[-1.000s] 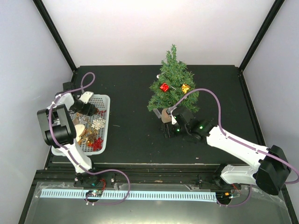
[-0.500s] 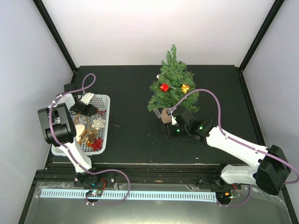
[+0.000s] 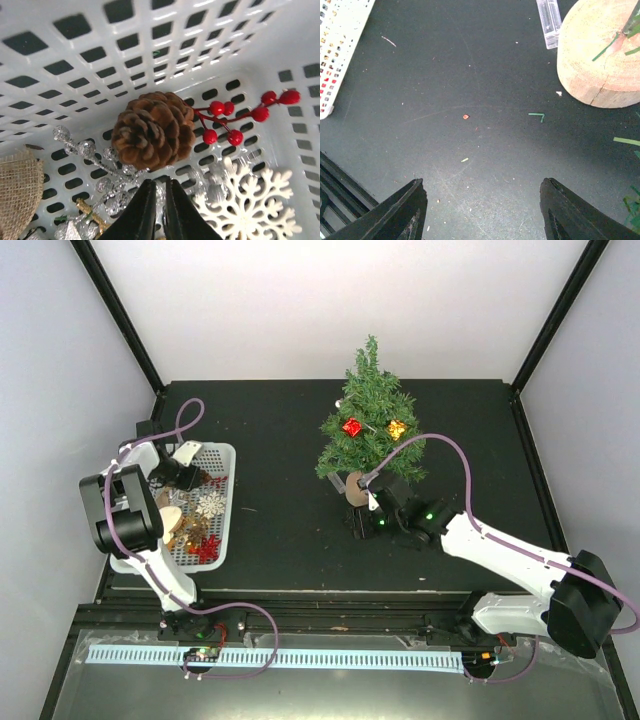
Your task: Decorate the small christmas tree
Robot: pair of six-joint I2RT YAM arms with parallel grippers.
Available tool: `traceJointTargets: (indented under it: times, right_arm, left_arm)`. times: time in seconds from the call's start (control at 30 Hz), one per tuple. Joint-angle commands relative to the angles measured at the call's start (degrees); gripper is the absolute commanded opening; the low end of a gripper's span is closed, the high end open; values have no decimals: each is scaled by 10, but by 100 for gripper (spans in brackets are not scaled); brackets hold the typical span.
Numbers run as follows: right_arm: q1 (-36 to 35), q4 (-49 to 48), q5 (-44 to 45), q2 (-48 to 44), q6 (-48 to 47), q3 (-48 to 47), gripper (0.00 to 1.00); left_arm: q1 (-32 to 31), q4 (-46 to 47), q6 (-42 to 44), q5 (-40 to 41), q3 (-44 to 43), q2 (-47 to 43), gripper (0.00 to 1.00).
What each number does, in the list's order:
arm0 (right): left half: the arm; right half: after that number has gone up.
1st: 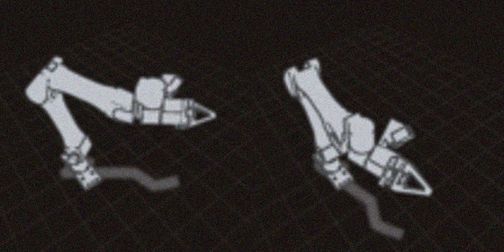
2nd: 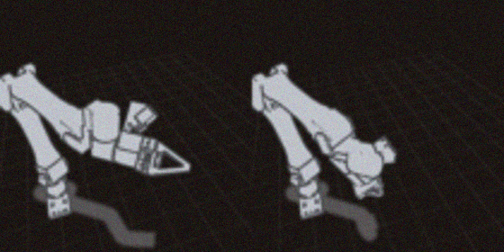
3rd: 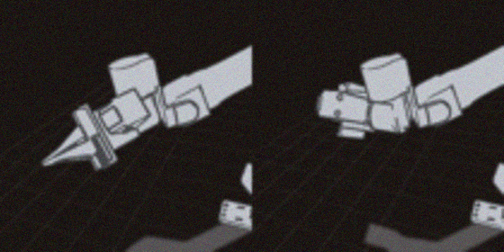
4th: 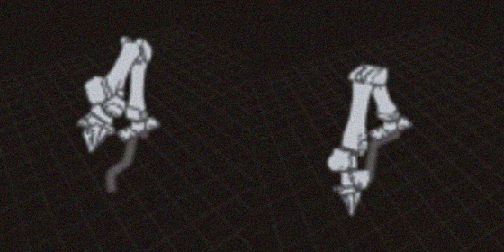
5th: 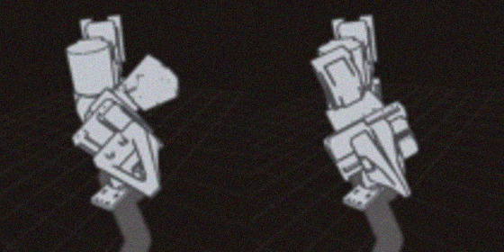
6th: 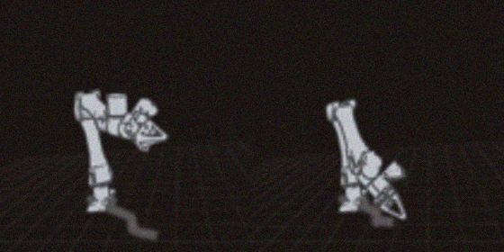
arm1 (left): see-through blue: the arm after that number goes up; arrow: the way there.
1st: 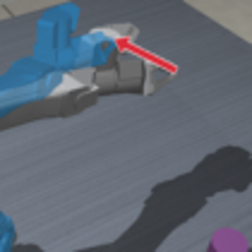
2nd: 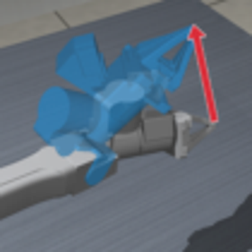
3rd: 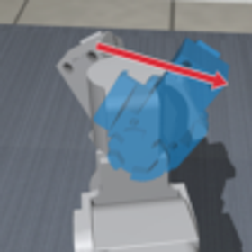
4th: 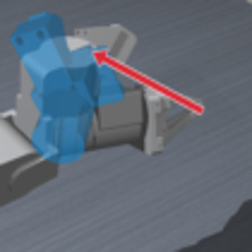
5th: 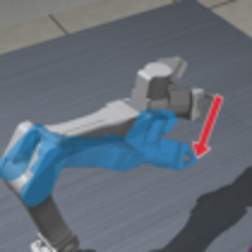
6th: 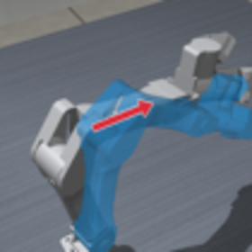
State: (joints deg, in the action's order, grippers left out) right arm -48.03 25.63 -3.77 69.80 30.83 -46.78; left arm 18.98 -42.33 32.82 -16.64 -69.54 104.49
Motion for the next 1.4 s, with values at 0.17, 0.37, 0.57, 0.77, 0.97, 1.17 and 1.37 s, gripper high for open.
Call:
traceJointTargets:
  times: [0.17, 0.37, 0.57, 0.77, 0.97, 1.17, 1.37]
  right_arm:
    - [-2, -10, 4, -20, 8, 12, 63]
    - [-2, -8, 5, -28, 8, 16, 63]
    - [-2, -9, 2, -26, 6, 16, 63]
    - [-3, -5, 3, -26, 5, 13, 63]
    - [-3, -7, 1, -22, 4, 12, 63]
    - [-3, -5, -1, -19, 4, 10, 63]
    - [-3, -11, -7, -13, 5, 10, 63]
  left_arm:
    - [-3, -40, 14, -18, 7, -62, 1]
    - [-7, -50, 20, -23, 17, -79, 2]
    - [-41, -17, 45, 23, 65, -83, 45]
    - [-54, 33, 56, 74, 95, -73, 51]
    - [-53, 52, 50, 84, 93, -77, 50]
    - [-54, 41, 66, 74, 94, -120, 46]
    - [-54, 23, 96, 80, 88, -141, 45]
